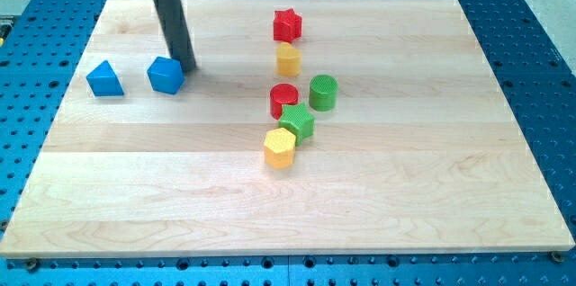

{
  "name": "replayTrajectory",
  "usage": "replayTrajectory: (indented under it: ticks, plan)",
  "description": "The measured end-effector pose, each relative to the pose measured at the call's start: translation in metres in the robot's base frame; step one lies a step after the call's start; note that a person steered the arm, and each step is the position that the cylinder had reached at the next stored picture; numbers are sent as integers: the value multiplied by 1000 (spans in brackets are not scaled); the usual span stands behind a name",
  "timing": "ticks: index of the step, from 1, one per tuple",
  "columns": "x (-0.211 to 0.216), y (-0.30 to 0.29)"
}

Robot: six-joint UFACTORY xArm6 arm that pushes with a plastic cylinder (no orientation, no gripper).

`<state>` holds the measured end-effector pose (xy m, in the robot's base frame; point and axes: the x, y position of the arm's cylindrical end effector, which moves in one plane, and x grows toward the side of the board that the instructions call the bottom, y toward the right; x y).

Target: Move cube towards triangle

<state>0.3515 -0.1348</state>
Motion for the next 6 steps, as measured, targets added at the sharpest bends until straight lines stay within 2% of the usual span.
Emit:
replayTrajectory:
  ticks: [1,2,6]
  plan:
    - [3,39]
    - [19,19]
    - [6,-74]
